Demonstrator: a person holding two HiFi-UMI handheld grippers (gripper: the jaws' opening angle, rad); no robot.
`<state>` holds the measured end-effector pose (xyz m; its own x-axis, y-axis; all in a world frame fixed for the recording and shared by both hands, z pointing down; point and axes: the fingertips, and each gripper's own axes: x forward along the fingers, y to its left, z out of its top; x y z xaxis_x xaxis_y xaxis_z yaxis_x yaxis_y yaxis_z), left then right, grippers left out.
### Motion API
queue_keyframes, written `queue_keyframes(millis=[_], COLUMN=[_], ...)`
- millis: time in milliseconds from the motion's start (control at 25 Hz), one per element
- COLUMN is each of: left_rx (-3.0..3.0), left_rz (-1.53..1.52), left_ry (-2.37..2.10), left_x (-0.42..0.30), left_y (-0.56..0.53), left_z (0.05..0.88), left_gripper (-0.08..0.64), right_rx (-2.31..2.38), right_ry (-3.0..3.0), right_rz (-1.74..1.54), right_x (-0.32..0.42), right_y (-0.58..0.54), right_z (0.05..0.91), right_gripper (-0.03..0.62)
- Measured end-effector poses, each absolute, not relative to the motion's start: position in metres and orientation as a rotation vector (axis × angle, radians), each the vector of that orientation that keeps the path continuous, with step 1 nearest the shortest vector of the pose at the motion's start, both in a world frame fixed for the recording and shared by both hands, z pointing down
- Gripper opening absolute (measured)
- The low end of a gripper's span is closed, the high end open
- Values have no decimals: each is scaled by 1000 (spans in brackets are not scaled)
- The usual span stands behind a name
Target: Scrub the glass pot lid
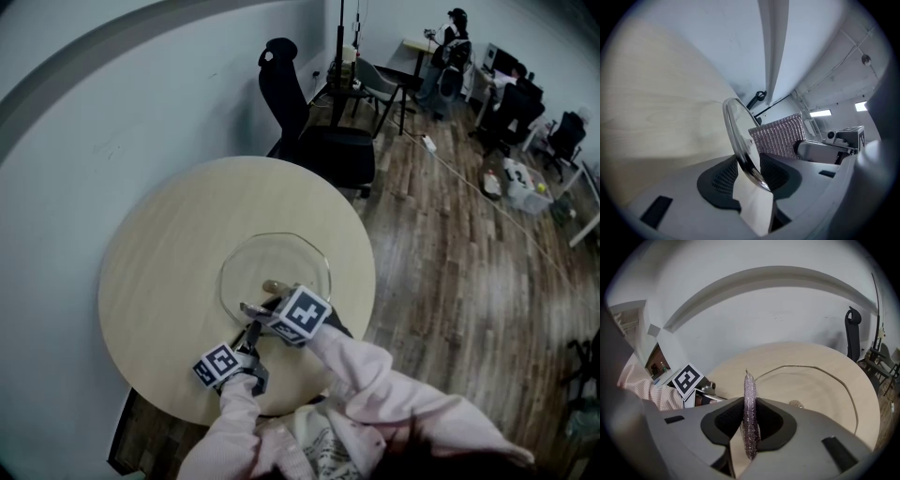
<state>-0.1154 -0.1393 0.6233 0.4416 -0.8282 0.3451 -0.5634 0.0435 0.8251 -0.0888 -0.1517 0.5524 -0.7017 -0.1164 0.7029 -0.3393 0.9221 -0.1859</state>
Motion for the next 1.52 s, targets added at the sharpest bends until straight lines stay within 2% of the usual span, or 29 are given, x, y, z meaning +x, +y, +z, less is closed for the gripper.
queue_keyframes(millis=[560,720,960,1120,1520], left_rx=[1795,1903,2030,2084,2185], left_rz=[-251,-198,-82,-79,-45], left_ry=[-1388,-1488,-1619,-1658,-1675], left_x=[-139,-142,-140,-137,-123], left_y=[-114,-109,-108,-107,-112], left_z=[591,564,536,524,508], left_gripper=[166,132,34,2,2], right_rx=[341,370,426,435,451], right_ry=[-2530,-2676,-2875,-2965,-3071], right_rz=[591,641,700,710,697], right_x=[-91,-82,-67,-58,-42], right_y=[-147,-146,-145,-143,-145], right_z=[532,519,502,495,479], right_gripper=[75,77,78,78,77])
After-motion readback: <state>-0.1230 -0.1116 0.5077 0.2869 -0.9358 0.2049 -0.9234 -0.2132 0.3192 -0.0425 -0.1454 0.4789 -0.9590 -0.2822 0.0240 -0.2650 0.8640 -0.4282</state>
